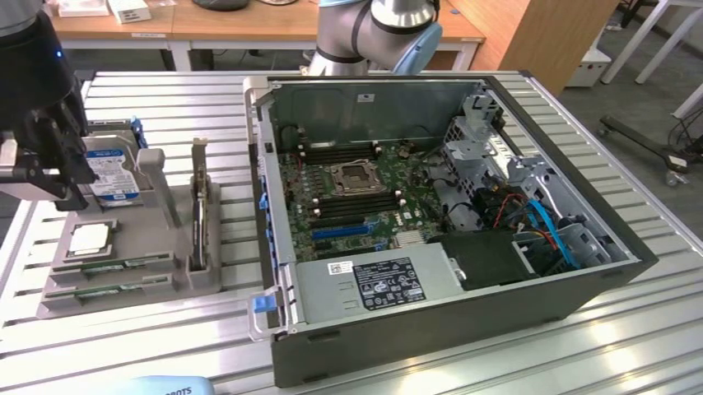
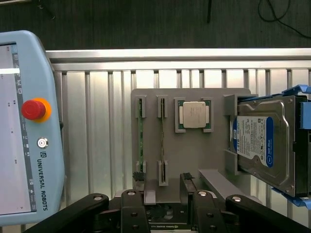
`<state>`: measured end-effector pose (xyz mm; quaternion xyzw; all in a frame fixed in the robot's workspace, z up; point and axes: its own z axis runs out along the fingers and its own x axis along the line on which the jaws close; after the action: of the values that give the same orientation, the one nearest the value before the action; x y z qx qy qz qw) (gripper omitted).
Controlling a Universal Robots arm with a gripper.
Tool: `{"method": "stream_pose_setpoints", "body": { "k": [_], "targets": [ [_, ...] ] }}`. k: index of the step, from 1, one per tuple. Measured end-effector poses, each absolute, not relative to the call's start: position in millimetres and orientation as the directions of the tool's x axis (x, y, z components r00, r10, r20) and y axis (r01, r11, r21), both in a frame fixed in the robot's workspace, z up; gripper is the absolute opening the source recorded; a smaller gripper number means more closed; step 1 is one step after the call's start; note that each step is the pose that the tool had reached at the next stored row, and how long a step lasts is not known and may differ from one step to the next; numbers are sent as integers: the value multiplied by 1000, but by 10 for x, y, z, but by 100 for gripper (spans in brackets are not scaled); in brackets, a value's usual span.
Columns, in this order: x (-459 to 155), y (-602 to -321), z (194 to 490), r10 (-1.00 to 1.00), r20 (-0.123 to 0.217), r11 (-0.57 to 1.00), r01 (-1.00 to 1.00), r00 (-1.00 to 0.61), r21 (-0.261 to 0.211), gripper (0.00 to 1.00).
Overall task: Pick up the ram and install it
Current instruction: 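Pick up the ram and move it above insertion slot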
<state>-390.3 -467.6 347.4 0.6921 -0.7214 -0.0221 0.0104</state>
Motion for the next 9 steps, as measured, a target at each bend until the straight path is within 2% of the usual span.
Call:
{"method": "stream_pose_setpoints", "body": {
  "k": [9],
  "targets": [
    [-3903, -4676, 3364, -999, -16, 41, -998, -42, 46, 41]
  ]
}}
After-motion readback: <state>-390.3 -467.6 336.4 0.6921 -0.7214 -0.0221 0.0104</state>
